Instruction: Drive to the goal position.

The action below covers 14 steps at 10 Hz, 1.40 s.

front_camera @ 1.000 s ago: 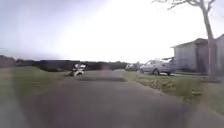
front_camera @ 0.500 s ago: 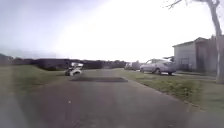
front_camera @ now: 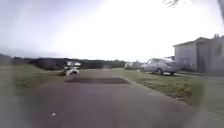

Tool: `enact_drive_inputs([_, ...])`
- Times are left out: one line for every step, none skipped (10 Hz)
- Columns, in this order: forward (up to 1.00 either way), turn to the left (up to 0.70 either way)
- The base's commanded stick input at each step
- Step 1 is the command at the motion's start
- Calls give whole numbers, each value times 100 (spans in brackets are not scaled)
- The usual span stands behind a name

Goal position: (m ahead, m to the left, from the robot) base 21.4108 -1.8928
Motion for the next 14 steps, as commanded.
enact_drive_inputs([100, 27])
enact_drive_inputs([100, 27])
enact_drive_inputs([100, 27])
enact_drive_inputs([100, 27])
enact_drive_inputs([100, 10])
enact_drive_inputs([100, 0])
enact_drive_inputs([100, 0])
enact_drive_inputs([100, 0])
enact_drive_inputs([100, 0])
enact_drive_inputs([100, 0])
enact_drive_inputs([100, 0])
enact_drive_inputs([100, 0])
enact_drive_inputs([100, 0])
enact_drive_inputs([100, 0])
